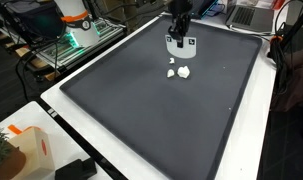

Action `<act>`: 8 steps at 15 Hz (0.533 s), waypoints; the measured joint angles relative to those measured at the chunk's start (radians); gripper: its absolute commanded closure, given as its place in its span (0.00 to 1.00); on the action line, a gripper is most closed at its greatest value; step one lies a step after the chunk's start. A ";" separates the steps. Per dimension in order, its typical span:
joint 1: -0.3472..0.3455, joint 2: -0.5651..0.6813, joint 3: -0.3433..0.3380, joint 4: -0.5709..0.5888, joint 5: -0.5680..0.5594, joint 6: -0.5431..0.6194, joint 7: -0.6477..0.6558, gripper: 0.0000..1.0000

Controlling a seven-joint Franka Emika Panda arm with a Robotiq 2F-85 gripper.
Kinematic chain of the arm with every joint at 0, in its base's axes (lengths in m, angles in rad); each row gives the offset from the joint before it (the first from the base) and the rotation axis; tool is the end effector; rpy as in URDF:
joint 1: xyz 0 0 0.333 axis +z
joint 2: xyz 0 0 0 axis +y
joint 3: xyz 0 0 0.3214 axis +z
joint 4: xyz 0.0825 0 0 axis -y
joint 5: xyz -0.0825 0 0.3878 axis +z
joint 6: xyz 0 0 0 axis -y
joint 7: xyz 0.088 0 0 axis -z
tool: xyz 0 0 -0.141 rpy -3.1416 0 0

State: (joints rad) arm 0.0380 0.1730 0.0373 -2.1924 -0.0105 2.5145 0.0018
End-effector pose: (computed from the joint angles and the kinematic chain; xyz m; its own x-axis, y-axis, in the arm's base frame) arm 0.5735 0.0431 0.2902 0.9857 0.0796 0.1487 0.0804 -0.9968 0.0007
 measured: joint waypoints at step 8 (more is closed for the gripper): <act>0.007 0.082 -0.008 -0.019 -0.060 0.137 0.045 0.99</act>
State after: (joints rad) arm 0.0449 0.2553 0.0297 -2.2113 -0.0710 2.6519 0.0465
